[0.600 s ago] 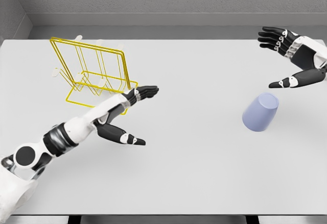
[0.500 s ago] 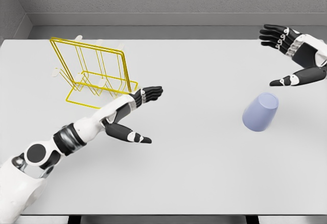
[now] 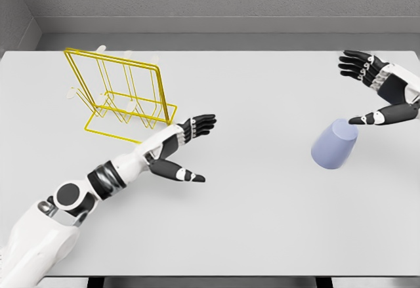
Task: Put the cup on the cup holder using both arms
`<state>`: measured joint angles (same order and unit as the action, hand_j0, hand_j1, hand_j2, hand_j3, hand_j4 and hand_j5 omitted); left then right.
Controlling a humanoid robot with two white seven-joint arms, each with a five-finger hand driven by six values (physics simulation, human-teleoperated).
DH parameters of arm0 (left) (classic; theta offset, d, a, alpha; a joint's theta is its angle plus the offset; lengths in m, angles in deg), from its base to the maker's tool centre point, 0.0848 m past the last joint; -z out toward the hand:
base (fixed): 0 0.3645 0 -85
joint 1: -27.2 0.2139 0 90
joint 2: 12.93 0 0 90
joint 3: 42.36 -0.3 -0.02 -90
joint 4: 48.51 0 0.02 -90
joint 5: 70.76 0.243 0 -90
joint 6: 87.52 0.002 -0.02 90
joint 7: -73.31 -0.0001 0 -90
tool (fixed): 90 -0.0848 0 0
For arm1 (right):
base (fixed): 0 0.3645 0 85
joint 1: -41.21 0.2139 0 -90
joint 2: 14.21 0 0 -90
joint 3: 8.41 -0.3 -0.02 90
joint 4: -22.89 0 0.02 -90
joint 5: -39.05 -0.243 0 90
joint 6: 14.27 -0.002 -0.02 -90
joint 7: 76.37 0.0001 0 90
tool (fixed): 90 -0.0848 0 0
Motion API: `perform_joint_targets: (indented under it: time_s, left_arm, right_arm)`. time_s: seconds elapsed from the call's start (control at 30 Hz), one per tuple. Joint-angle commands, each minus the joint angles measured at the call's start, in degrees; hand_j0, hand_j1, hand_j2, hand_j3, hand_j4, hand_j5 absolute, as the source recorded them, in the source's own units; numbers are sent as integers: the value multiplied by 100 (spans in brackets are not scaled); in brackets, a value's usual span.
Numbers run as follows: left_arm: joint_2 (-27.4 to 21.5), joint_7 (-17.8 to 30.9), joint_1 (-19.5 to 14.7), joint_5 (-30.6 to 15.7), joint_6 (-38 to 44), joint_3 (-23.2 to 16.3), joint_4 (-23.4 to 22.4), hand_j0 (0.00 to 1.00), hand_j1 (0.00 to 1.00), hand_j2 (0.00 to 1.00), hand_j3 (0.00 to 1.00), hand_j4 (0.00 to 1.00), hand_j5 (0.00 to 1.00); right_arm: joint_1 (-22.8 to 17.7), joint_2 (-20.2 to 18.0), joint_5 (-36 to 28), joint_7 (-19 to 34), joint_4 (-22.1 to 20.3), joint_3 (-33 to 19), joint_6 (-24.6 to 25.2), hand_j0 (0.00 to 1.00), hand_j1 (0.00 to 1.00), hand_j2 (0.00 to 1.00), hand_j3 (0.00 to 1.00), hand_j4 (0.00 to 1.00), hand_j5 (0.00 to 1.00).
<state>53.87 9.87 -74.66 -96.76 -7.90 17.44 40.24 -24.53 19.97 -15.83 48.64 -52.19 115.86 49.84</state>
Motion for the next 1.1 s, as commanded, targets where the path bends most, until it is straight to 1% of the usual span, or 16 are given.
perform_joint_targets:
  time_s: [0.0,0.1,0.2,0.3,0.4,0.43,0.47,0.57,0.63,0.73,0.8,0.9,1.07]
  left_arm:
    - [53,7,0,-45,1,-3,11,100,100,100,100,100,100]
    - [62,7,35,-28,-7,-3,2,100,100,100,100,100,100]
    - [62,7,35,-28,1,-3,-7,100,100,100,100,100,100]
    - [167,7,35,-28,19,24,-7,100,100,100,100,100,100]
    - [202,15,53,-19,19,41,2,100,100,100,100,100,100]
    - [202,15,53,-19,10,32,2,100,100,100,100,100,100]
    - [211,15,44,-19,10,24,2,100,100,100,100,100,100]
    - [202,-2,44,-19,10,32,-7,100,100,100,100,100,100]
    - [202,-11,35,-19,10,32,-16,100,100,100,100,100,100]
    - [185,-20,9,-28,10,41,-33,100,100,100,100,100,100]
    - [185,-20,18,-19,10,41,-33,100,100,100,100,100,100]
    - [193,-20,9,-19,19,50,-51,100,100,100,100,100,100]
    - [193,-20,9,-19,10,50,-51,100,100,100,100,100,100]
  right_arm:
    - [-17,1,-66,-1,134,-51,-179,100,100,100,100,100,100]
    - [-193,-17,-93,-1,249,-86,-188,100,100,100,100,100,100]
    - [-641,1,-93,-1,249,-535,-188,100,100,100,100,100,100]
    - [-835,9,-233,-1,240,-570,-197,100,100,100,100,100,100]
    - [-975,150,-242,-1,372,-570,-425,100,100,100,100,100,100]
    - [-1037,273,-242,-1,451,-640,-425,100,100,100,100,100,100]
    - [-1195,317,-242,-1,530,-772,-425,100,100,100,100,100,100]
    - [-1433,423,-242,-1,556,-781,-592,100,100,100,100,100,100]
    - [-1433,563,-233,-1,793,-781,-601,100,100,100,100,100,100]
    - [-1459,634,-233,-1,1066,-781,-601,100,100,100,100,100,100]
    - [-1459,765,-233,-1,1277,-790,-601,100,100,100,100,100,100]
    - [-1477,836,-216,-1,1312,-772,-601,100,100,100,100,100,100]
    - [-1485,1091,-172,-1,1391,-763,-601,100,100,100,100,100,100]
